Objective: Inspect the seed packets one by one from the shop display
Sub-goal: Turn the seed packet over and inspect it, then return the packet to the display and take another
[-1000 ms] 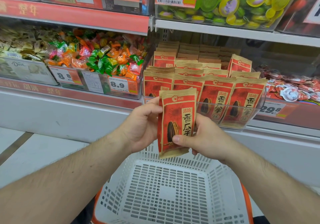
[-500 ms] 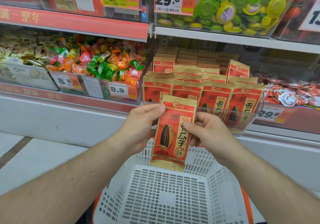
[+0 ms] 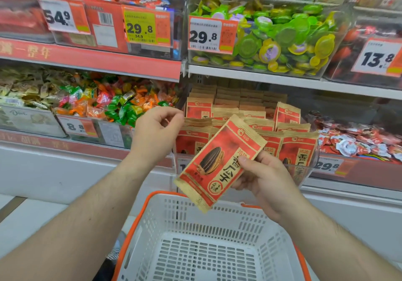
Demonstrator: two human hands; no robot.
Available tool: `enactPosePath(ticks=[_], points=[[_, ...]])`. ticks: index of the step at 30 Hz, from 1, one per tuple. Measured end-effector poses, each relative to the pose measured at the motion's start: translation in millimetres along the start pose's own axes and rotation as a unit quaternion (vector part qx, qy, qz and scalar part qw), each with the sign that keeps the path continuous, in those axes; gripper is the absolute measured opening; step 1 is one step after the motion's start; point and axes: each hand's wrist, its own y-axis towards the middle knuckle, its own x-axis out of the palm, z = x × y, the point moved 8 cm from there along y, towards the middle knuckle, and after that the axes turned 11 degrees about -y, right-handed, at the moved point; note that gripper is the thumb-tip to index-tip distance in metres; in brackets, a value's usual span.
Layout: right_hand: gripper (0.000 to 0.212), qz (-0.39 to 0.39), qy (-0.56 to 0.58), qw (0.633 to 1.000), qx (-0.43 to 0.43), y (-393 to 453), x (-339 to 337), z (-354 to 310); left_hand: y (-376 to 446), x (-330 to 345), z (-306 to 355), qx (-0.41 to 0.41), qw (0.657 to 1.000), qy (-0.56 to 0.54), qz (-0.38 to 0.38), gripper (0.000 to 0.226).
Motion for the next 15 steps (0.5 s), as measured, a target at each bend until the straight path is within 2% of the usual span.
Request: enactPosePath(ticks=[2,3,7,8,10,12,15], points=[[0.011,0.015,0.055,0.998,-0.011,5,-5,-13,15,-2,-4,0.031,0.998,0.059,0.017,0.011],[0.011,0.022,0.08,0.996,-0.018,7,-8,-20,23,1,-11,0.031,0.997,0.071,0.005,0.016],[0.011,0.048,0.112,0.991,-0.048,24,-18,-51,34,31,-36,-0.018,0.992,0.031,-0.12,0.047],[0.01,0.051,0.103,0.992,-0.059,29,-18,-60,32,38,-41,-0.038,0.989,0.02,-0.144,0.046],[0.009,0.061,0.075,0.992,-0.085,42,-18,-76,29,46,-51,-0.095,0.981,-0.007,-0.167,0.025],[0.012,0.074,0.031,0.99,-0.113,54,-17,-93,29,44,-55,-0.114,0.983,-0.008,-0.143,0.016],[0.018,0.097,-0.064,0.981,-0.154,74,-12,-114,27,41,-55,-0.104,0.988,-0.022,-0.115,0.018]])
